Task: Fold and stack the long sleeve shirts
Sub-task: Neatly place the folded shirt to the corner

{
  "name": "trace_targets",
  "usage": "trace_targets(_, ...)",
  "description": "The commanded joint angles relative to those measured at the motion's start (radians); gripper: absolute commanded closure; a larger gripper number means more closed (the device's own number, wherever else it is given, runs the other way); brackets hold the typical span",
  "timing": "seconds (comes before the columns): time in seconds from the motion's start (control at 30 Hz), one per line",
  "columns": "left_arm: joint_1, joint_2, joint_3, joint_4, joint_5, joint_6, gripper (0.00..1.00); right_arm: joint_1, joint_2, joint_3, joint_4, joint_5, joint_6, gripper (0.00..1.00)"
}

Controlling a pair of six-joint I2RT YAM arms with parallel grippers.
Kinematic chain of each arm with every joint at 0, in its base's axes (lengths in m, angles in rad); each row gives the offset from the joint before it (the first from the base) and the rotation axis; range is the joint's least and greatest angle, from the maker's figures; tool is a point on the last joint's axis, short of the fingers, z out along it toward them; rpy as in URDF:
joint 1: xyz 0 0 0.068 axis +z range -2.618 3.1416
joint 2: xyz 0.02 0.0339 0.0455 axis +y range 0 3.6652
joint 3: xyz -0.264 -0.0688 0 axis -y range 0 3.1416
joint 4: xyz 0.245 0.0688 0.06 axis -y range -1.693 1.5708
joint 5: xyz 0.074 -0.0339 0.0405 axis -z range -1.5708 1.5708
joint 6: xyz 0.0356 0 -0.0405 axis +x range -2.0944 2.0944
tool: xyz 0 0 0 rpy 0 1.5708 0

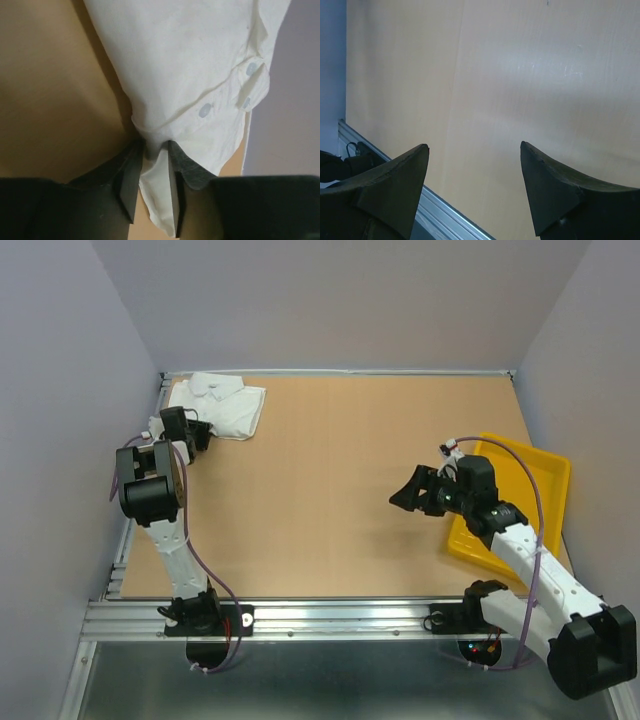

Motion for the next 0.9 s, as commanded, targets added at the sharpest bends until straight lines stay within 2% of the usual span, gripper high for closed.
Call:
trace_targets(0.0,0.003,-0.091,-0.082,0.006,0.055,0.028,0.50,0.007,-0.056,0.082,-0.024,0.050,-0.013,0.21)
trace_targets(0.03,0.003,-0.119,-0.115,0.016,0.057,0.028,0.44,0.007,-0.062,0.088,-0.031,0.061,-0.018,0.20)
trace_targets(0.07,0.003,-0.148,-0.146,0.019,0.058,0.034,0.33,0.006,-0.071,0.096,-0.041,0.077,-0.024,0.18)
trace_targets(0.1,0.005,-0.210,-0.202,0.022,0.058,0.043,0.25,0.007,-0.078,0.104,-0.053,0.094,-0.029,0.16)
trace_targets(0.17,0.006,-0.315,-0.251,0.007,0.072,0.090,0.13,0.007,-0.094,0.134,-0.096,0.160,-0.050,0.11)
trace_targets(0.27,0.008,-0.471,-0.285,-0.136,0.080,0.184,0.04,0.007,-0.114,0.186,-0.159,0.272,-0.078,0.05)
trace_targets(0.37,0.009,-0.620,-0.276,-0.332,0.051,0.350,0.01,0.007,-0.133,0.233,-0.225,0.393,-0.107,0.00)
trace_targets(0.4,0.011,-0.725,-0.250,-0.384,0.037,0.391,0.01,0.007,-0.148,0.266,-0.261,0.429,-0.113,0.00)
trace_targets(0.43,0.012,-0.778,-0.230,-0.517,0.002,0.484,0.01,0.006,-0.153,0.283,-0.283,0.505,-0.125,0.00)
trace_targets(0.47,0.014,-0.830,-0.206,-0.582,-0.020,0.524,0.01,0.007,-0.159,0.306,-0.306,0.537,-0.132,0.00)
trace_targets(0.6,0.014,-1.155,-0.034,-0.887,-0.164,0.686,0.01,0.007,-0.199,0.453,-0.454,0.647,-0.162,0.00)
trace_targets(0.67,0.014,-1.261,0.012,-0.932,-0.227,0.727,0.01,0.007,-0.225,0.490,-0.492,0.705,-0.164,0.00)
trace_targets(0.7,0.014,-1.363,0.053,-0.944,-0.239,0.735,0.01,0.007,-0.263,0.507,-0.519,0.722,-0.164,0.00)
trace_targets(0.73,-0.038,-1.395,0.082,-1.004,-0.309,0.727,0.01,0.007,-0.281,0.529,-0.528,0.760,-0.159,0.00)
trace_targets(0.87,-0.118,-1.556,0.078,-1.049,-0.368,0.717,0.01,0.007,-0.395,0.536,-0.556,0.867,-0.156,0.00)
